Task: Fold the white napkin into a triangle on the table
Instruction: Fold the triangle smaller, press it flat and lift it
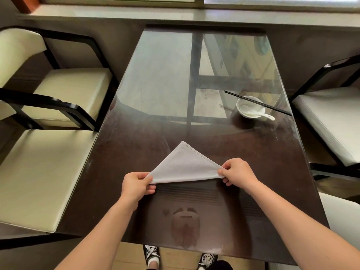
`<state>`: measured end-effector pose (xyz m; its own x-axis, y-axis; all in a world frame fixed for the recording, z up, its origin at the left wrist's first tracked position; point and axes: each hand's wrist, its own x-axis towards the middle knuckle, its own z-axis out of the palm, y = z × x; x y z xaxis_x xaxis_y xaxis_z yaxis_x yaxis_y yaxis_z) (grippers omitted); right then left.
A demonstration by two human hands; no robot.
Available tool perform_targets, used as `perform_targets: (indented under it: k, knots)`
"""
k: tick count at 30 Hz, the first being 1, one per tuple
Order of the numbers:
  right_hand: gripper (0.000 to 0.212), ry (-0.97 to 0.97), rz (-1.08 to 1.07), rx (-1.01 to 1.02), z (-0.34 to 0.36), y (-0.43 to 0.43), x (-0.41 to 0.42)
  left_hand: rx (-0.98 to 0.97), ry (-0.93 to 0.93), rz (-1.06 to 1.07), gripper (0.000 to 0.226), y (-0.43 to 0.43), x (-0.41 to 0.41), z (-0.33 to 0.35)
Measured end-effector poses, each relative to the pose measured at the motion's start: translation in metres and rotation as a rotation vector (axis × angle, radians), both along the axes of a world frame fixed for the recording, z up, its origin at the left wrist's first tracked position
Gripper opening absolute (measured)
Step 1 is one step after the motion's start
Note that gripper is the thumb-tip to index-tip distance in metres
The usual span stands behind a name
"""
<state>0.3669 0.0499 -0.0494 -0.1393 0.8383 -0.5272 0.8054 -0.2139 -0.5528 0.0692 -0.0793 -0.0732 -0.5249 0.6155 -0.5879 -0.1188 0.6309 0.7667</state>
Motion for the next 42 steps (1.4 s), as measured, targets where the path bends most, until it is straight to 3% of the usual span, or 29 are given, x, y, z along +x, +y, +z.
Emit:
perform_targets:
  k: [6, 10, 23, 42]
  knots:
    - [0.008, 0.036, -0.047, 0.013, 0.001, -0.006, 0.006, 0.015, 0.044, 0.078, 0.009, -0.003, 0.0, -0.001]
    - [0.01, 0.06, -0.071, 0.061, 0.005, -0.01, 0.014, 0.079, -0.027, 0.101, 0.007, 0.0, 0.005, 0.009]
    - [0.01, 0.089, -0.175, 0.103, 0.024, -0.021, 0.055, 0.125, -0.022, 0.013, 0.016, 0.025, 0.033, 0.029]
    - [0.014, 0.099, -0.311, 0.187, 0.058, -0.032, 0.115, 0.269, -0.06, -0.093, 0.01, 0.058, 0.084, 0.049]
